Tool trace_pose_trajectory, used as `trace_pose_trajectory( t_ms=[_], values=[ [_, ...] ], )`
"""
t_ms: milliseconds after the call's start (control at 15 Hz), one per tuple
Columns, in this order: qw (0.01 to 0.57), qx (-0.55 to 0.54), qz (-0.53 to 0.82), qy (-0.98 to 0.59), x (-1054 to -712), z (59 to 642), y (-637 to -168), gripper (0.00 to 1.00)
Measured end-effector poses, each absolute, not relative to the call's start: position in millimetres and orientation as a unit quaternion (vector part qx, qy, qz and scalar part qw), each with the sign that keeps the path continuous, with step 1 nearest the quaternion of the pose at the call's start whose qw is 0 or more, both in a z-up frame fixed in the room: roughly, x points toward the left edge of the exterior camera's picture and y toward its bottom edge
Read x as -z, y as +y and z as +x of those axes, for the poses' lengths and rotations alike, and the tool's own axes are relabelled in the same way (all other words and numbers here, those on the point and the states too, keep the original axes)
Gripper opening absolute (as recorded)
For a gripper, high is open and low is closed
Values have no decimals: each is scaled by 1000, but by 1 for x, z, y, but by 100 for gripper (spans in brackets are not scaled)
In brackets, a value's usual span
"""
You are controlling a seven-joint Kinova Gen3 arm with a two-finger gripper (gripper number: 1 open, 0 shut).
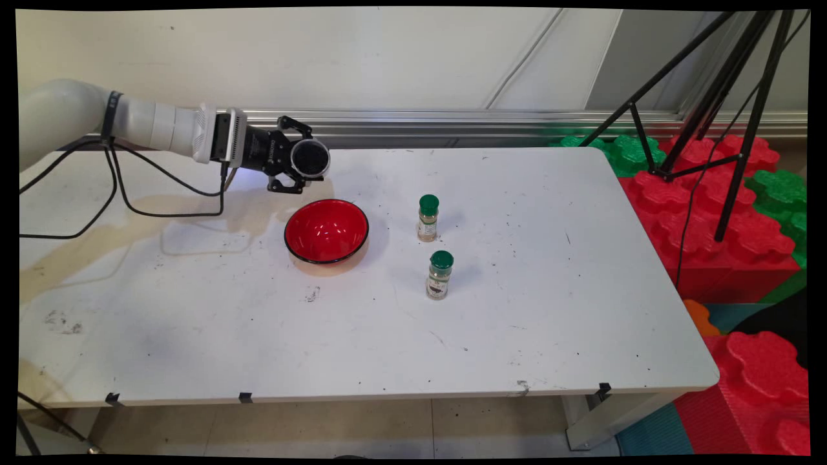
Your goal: Pour the black seasoning powder in the red bowl
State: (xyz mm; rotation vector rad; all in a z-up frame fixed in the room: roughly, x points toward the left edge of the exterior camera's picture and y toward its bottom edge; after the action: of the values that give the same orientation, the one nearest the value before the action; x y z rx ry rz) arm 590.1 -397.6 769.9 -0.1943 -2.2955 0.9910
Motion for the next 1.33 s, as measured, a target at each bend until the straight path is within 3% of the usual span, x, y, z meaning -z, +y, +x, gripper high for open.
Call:
trace_pose_trajectory(
  t_ms=[1333],
  values=[
    [240,-426,-206,-848,-757,586,-415,0]
  ],
)
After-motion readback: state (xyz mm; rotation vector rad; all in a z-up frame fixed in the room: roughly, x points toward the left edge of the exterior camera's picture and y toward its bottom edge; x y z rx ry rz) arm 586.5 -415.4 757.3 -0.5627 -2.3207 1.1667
